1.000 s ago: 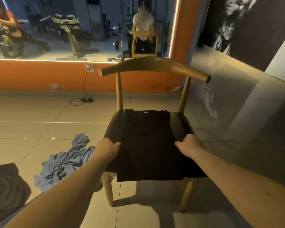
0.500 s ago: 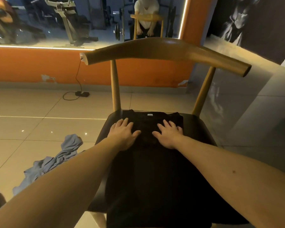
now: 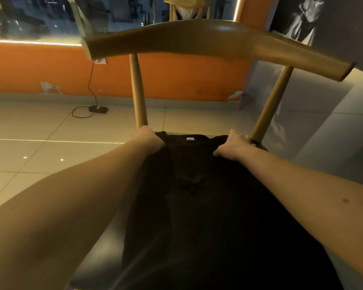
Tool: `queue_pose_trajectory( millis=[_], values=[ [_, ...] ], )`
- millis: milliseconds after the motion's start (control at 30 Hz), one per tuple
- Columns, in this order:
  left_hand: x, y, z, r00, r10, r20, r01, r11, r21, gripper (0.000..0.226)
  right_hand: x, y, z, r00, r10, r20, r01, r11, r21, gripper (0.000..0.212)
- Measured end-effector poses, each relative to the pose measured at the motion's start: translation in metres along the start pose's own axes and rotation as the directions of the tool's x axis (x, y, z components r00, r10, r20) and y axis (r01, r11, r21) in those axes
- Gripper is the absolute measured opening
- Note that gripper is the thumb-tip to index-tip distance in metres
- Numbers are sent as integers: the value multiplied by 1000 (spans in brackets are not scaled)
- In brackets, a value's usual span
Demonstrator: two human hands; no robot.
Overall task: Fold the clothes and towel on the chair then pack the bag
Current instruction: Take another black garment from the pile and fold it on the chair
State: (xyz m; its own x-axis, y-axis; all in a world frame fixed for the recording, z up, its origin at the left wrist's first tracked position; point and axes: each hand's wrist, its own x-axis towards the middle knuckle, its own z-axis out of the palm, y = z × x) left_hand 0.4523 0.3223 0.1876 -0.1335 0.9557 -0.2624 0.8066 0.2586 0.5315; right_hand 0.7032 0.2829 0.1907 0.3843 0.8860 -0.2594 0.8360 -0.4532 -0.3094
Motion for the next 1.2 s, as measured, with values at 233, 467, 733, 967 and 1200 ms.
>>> queue_pose_trajectory(
  millis=[233, 467, 733, 967, 1200],
  values=[
    [-13, 1, -9, 992, 97, 83, -81, 980, -180, 37, -15, 0, -8, 981, -193, 9, 189, 969, 157, 36],
    [-102, -6, -56, 953, 302, 9, -272, 869, -414, 28, -73, 15, -44, 936, -310, -166, 346, 895, 283, 13],
    [-213, -51, -58, 901, 426, -83, -421, 808, -413, 24, -184, 48, -38, 892, -328, -311, 414, 869, 271, 11],
    [-269, -106, -16, 870, 491, -28, -480, 834, -273, 28, -252, 99, 2, 887, -358, -291, 430, 871, 239, 14],
    [-285, -143, 10, 793, 609, 27, -609, 792, 34, 30, -277, 136, 32, 819, -528, -225, 554, 830, 66, 34]
  ],
)
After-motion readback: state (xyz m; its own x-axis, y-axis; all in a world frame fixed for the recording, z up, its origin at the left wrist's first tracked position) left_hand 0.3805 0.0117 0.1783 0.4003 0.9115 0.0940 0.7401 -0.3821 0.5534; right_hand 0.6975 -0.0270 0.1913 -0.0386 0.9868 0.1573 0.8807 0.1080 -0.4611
